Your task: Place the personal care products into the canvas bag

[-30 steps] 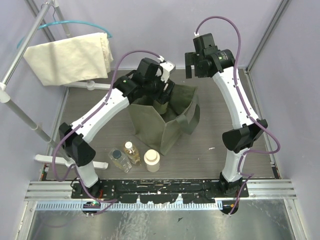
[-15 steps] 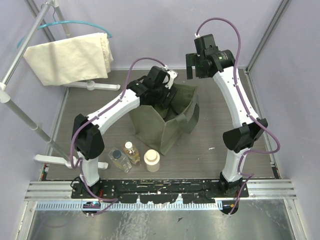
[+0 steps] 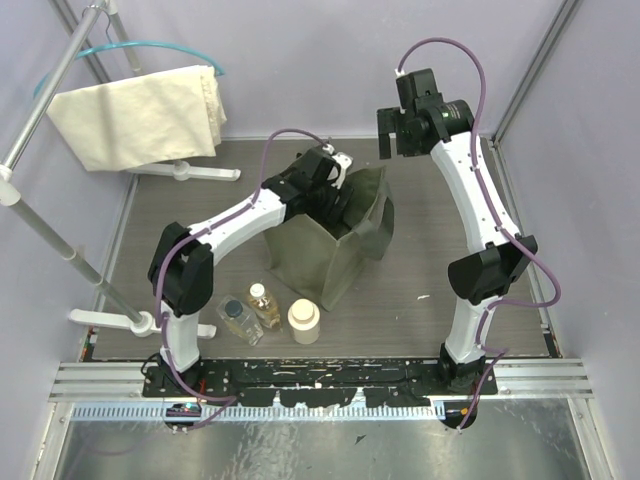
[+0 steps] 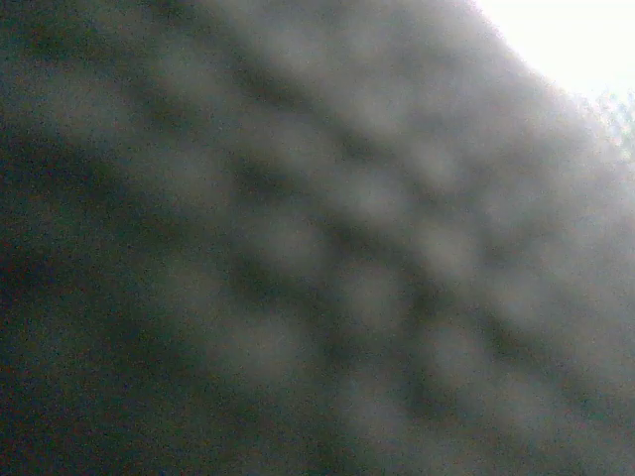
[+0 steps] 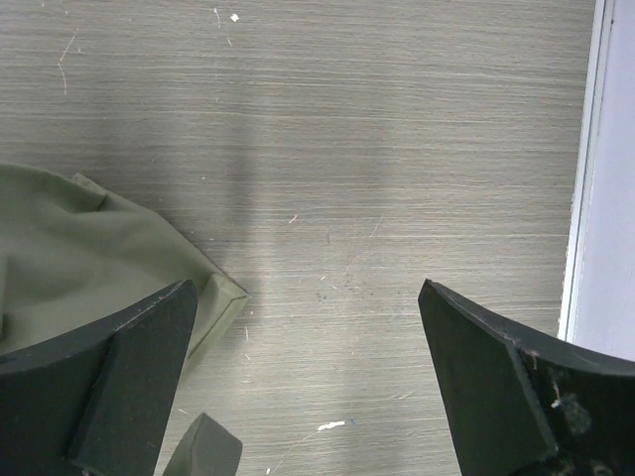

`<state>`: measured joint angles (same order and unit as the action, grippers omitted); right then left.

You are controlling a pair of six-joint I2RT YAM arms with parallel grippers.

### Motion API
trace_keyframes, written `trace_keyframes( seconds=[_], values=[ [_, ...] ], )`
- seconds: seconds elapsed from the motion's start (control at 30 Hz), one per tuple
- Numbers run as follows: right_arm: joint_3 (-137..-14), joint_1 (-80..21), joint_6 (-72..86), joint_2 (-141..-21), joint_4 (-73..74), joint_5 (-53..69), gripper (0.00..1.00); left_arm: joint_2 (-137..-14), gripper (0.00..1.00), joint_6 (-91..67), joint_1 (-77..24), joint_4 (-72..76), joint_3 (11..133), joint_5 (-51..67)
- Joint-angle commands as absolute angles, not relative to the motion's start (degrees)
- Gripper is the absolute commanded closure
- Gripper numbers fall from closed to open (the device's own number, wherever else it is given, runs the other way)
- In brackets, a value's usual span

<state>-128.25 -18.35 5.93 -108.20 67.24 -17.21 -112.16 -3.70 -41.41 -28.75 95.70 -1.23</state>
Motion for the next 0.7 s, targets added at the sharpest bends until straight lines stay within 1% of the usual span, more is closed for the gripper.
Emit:
trace_keyframes(
  seconds=[0.0, 0.17, 0.23, 0.33, 0.4, 0.47, 0.5, 0.53, 0.57, 0.67],
  values=[
    [-127.4, -18.0, 4.4, -107.1, 64.2, -16.6, 0.0, -109.3, 0.82, -7.3, -41.4, -24.9, 89.7, -1.1],
    [-125.5, -18.0, 4.4, -106.4, 63.5, -15.9, 0.0, -107.1, 0.65, -9.5, -41.3, -21.5, 83.5, -0.7],
    [-124.9, -18.1, 4.3, -106.0, 63.3, -15.6, 0.0, -106.3, 0.56, -9.9, -41.3, -21.2, 82.3, -0.6],
    [-124.2, -18.1, 4.3, -105.7, 63.2, -15.5, 0.0, -105.2, 0.39, -10.1, -41.4, -21.2, 81.6, -0.4],
    [-124.2, -18.0, 4.0, -105.6, 63.3, -15.2, 0.0, -104.3, 0.23, -10.3, -41.4, -21.2, 81.9, -0.4],
    [-124.0, -18.0, 4.0, -105.5, 63.2, -14.6, 0.0, -103.5, 0.14, -10.3, -41.4, -21.3, 82.9, -0.7],
    [-124.0, -18.0, 4.0, -105.3, 63.2, -14.3, 0.0, -103.0, 0.07, -10.1, -41.4, -21.8, 83.9, -0.8],
    [-123.8, -18.0, 4.0, -105.2, 62.9, -14.0, 0.0, -102.6, 0.03, -10.0, -41.3, -22.2, 84.8, -0.8],
    [-123.6, -18.0, 4.0, -104.9, 62.6, -13.6, 0.0, -102.1, 0.01, -9.9, -41.4, -22.6, 85.9, -0.9],
    [-122.6, -18.0, 4.2, -103.5, 61.2, -13.2, 0.0, -100.6, 0.02, -9.8, -41.4, -23.2, 89.5, -0.6]
  ],
)
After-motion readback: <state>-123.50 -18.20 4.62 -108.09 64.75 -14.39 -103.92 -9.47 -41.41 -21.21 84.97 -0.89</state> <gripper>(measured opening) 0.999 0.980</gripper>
